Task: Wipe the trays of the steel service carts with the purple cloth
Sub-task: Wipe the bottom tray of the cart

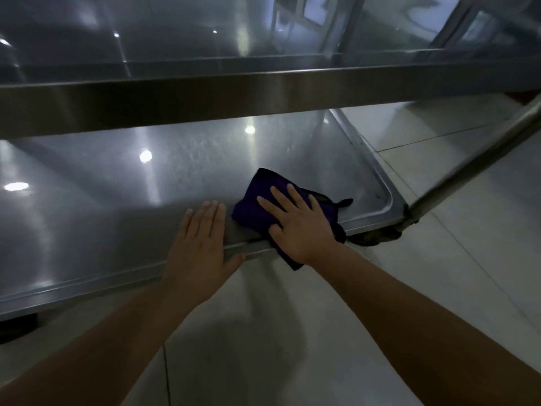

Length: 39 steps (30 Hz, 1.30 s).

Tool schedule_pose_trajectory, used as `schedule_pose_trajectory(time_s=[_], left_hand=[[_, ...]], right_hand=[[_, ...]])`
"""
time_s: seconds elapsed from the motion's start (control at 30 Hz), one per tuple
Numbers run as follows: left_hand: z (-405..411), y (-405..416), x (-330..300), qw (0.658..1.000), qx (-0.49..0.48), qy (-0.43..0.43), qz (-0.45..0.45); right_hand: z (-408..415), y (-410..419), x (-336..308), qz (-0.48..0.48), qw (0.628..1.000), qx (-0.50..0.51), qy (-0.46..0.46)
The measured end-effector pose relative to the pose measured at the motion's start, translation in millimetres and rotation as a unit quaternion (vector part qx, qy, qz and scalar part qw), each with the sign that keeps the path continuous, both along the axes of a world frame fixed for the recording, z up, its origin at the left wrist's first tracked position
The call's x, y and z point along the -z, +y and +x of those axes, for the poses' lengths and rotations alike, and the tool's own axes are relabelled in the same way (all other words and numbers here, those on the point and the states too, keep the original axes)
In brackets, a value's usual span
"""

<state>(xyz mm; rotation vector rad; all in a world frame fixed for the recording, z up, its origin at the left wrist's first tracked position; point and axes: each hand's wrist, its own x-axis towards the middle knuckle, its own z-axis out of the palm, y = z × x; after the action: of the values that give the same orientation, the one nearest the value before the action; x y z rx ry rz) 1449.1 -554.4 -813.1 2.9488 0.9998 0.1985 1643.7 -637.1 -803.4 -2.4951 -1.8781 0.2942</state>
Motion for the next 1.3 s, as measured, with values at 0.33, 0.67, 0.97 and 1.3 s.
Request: schedule_pose_trajectory(time_s=[0.33, 0.67, 0.97, 1.3], left_hand=[[48, 2, 12, 0.999, 0.023, 0.024, 0.004], [43, 1, 18, 0.997, -0.043, -0.04, -0.054], [44, 8, 21, 0.997, -0.038, 0.012, -0.061], [40, 10, 16, 0.995, -0.039, -0.012, -0.095]], right_hand=[[123, -58, 0, -0.036, 0.968, 0.241, -0.051], [36, 33, 13, 0.007, 0.996, 0.089, 0.004], [100, 129, 8, 0.014, 0.999, 0.051, 0.014], [184, 108, -1, 0.009, 0.981, 0.194, -0.015]])
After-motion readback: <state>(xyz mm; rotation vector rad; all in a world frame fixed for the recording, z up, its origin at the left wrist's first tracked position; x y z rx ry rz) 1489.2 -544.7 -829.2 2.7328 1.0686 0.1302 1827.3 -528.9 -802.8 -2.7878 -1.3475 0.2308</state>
